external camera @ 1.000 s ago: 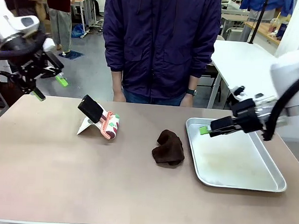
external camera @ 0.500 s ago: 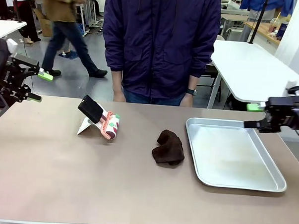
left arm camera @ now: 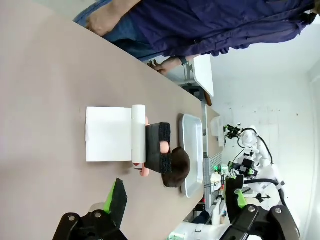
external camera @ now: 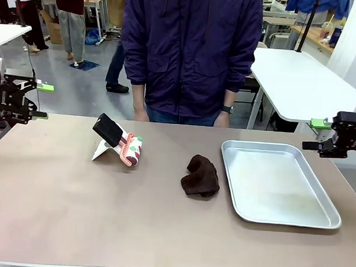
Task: Clean the surface of the table.
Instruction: Return the Lint Roller and towel to their original positions.
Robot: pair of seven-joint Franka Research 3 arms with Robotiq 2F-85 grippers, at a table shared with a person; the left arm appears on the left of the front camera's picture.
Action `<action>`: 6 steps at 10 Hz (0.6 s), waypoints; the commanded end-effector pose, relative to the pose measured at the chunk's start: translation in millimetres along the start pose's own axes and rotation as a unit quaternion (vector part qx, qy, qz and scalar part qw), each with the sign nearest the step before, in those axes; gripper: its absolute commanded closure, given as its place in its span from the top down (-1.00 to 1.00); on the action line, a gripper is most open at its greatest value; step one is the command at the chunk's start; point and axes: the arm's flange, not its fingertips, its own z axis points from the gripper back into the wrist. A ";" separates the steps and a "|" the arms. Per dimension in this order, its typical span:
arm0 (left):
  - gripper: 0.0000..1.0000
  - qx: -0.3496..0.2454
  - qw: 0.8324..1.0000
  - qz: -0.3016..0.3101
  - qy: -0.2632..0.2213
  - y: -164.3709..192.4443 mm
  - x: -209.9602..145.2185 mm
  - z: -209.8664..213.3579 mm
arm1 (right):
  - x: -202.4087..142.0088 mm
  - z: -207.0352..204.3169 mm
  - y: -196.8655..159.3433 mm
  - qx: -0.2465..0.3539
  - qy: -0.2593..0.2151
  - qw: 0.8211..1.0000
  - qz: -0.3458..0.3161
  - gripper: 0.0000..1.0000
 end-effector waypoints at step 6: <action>1.00 0.021 1.000 -0.011 0.011 -17.2 -3.6 1.4 | -0.7 0.0 0.5 -0.001 0.004 1.000 -0.001 1.00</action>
